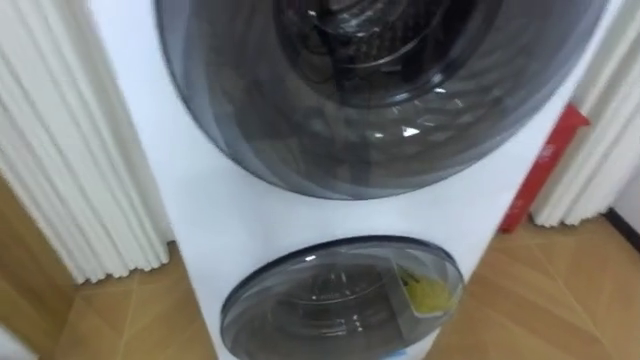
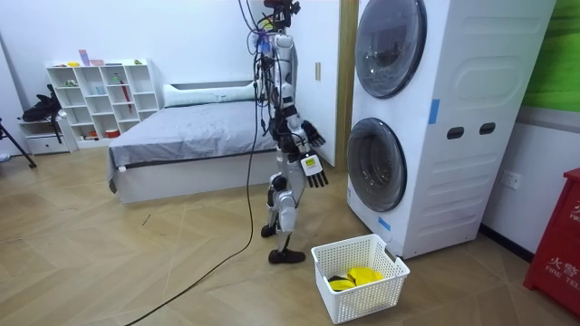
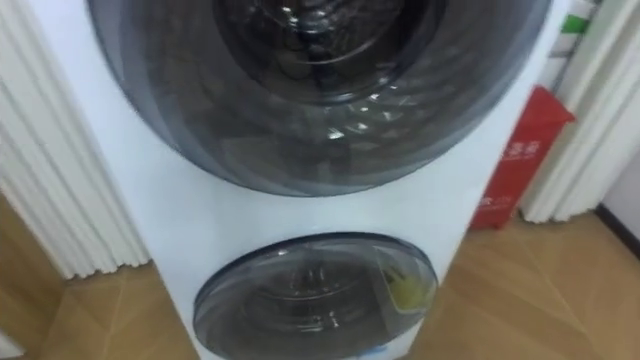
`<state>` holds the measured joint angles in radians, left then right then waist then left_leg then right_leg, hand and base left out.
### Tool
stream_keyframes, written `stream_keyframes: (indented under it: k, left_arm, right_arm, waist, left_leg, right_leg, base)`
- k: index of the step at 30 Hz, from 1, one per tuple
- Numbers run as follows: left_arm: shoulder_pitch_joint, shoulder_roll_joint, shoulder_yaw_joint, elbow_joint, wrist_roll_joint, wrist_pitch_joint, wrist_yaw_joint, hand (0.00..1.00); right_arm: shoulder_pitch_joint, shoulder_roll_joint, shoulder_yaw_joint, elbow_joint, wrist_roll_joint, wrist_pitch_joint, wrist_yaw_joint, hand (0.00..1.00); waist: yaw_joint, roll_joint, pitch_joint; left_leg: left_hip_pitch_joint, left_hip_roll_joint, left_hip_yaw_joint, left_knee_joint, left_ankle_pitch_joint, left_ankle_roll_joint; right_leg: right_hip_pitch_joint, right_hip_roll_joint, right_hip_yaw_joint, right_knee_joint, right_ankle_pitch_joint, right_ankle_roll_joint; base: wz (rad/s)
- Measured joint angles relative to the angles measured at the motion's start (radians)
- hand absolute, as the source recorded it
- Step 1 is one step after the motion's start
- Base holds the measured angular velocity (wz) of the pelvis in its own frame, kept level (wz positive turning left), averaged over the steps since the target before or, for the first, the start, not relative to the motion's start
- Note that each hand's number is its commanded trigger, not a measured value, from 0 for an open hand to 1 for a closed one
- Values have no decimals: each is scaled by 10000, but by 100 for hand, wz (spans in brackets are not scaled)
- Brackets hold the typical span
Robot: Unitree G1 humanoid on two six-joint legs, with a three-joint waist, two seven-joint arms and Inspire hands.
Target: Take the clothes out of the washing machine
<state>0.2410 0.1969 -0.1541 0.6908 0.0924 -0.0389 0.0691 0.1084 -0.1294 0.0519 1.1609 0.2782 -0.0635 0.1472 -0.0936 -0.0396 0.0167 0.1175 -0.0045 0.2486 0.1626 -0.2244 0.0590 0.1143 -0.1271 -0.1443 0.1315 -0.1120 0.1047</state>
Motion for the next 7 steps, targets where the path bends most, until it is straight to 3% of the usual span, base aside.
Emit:
stream_keyframes:
  k: [3,7]
  left_arm:
    - [368,133,688,832,243,-297,914,0]
    - [458,-82,1072,1933,302,-334,1748,0]
  right_arm:
    - [20,-18,60,21,6,1,25,0]
    - [69,-19,58,27,-103,-1,82,0]
  waist:
    - [373,71,-2]
    - [516,150,-26]
  left_leg:
    - [6,78,-113,-33,-63,-77]
    - [4,89,-268,-30,-63,-82]
  right_leg:
    - [-24,74,-117,9,-4,0]
    - [75,107,-233,4,-4,0]
  base:
    - [2]
    - [4]
